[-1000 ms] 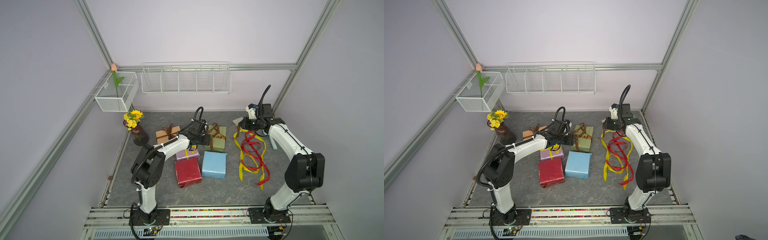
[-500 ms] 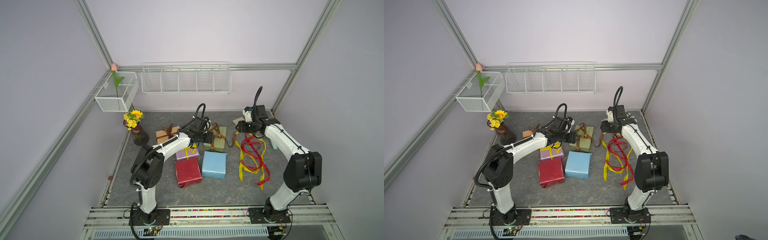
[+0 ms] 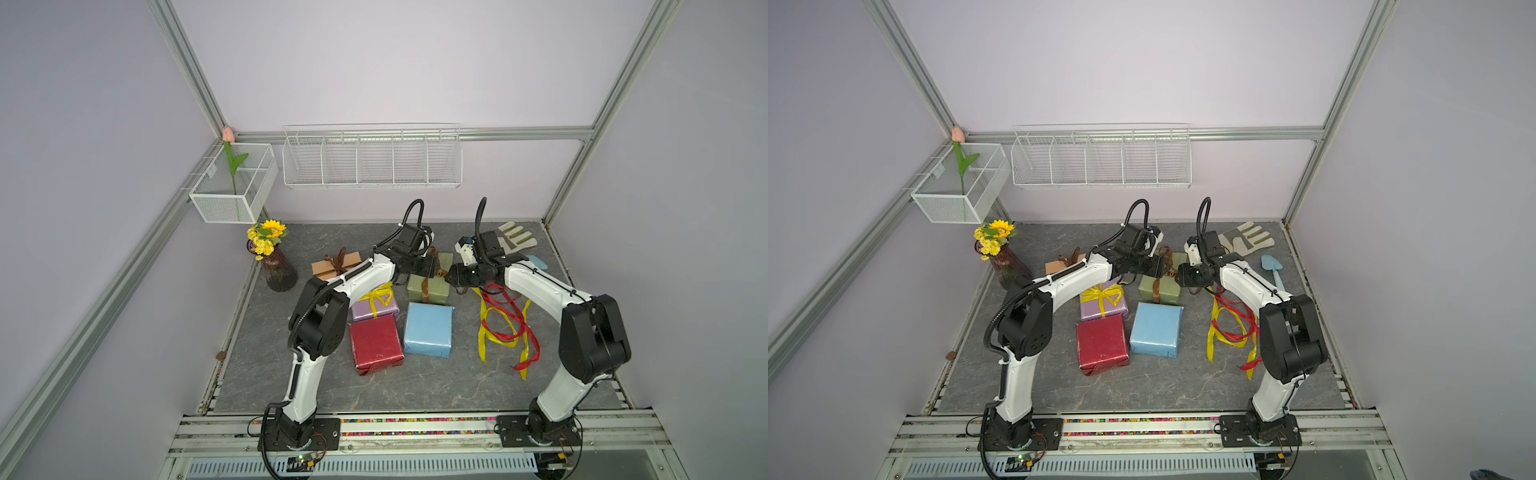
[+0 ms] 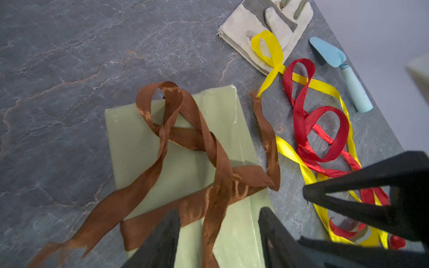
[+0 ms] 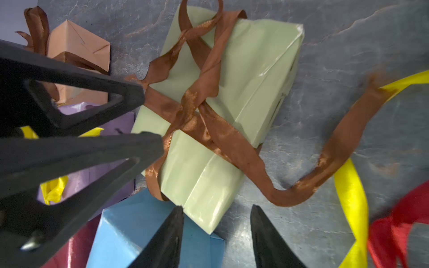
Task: Untie the ribbon bows on the gift boxes
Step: Untie the ribbon from the gift box.
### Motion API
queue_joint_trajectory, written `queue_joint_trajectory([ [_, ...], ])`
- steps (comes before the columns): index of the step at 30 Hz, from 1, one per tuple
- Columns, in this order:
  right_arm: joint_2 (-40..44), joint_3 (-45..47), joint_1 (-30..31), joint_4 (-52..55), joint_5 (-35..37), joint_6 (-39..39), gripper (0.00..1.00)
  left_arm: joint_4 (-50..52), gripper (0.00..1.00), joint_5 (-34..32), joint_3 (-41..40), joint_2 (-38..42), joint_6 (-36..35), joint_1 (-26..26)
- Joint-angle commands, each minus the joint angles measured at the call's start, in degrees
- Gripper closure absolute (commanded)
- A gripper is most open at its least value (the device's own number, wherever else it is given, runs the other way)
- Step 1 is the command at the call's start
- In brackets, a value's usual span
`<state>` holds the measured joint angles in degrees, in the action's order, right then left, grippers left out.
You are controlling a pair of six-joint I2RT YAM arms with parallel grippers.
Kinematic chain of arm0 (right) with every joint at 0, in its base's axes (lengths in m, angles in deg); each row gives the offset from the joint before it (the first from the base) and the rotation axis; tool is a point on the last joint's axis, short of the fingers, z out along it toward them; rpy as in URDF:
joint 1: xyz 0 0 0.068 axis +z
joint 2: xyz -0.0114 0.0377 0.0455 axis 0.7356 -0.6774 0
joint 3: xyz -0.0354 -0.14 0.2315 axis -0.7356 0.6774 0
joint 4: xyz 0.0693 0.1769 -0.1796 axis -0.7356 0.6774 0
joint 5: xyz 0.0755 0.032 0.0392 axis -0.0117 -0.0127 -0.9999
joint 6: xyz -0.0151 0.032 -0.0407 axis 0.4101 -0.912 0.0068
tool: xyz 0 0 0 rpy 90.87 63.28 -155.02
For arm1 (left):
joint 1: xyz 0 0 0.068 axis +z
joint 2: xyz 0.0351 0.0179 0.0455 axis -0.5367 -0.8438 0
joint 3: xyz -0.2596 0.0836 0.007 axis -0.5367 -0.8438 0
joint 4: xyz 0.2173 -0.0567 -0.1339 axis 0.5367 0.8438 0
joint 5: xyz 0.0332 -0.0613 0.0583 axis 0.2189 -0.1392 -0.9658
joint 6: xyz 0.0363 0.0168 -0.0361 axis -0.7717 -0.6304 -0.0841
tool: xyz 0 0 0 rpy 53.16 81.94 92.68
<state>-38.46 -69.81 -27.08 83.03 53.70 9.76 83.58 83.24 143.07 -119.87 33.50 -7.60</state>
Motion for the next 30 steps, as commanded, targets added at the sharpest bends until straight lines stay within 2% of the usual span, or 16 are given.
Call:
queue_joint_trajectory([
  [1, -1.12, 1.44, 1.06, -3.57, 0.75, -2.76, 0.47, 2.61, 0.43, 0.12, 2.30, -2.04, -1.81, -0.29],
  [14, -4.46, 3.95, 1.15, -8.22, 1.11, -5.98, 0.46, 0.66, 0.50, 2.22, 3.80, -5.35, -1.59, -0.64],
  [24, -6.26, 4.91, 1.12, -9.76, 1.11, -6.97, 0.46, 0.52, 0.71, 1.73, 3.55, -5.07, -0.06, -0.64],
  [30, -7.88, 4.84, 1.17, -11.50, 0.15, -8.32, 0.46, -0.17, 0.94, 0.35, -1.20, 1.50, 1.60, -0.64],
])
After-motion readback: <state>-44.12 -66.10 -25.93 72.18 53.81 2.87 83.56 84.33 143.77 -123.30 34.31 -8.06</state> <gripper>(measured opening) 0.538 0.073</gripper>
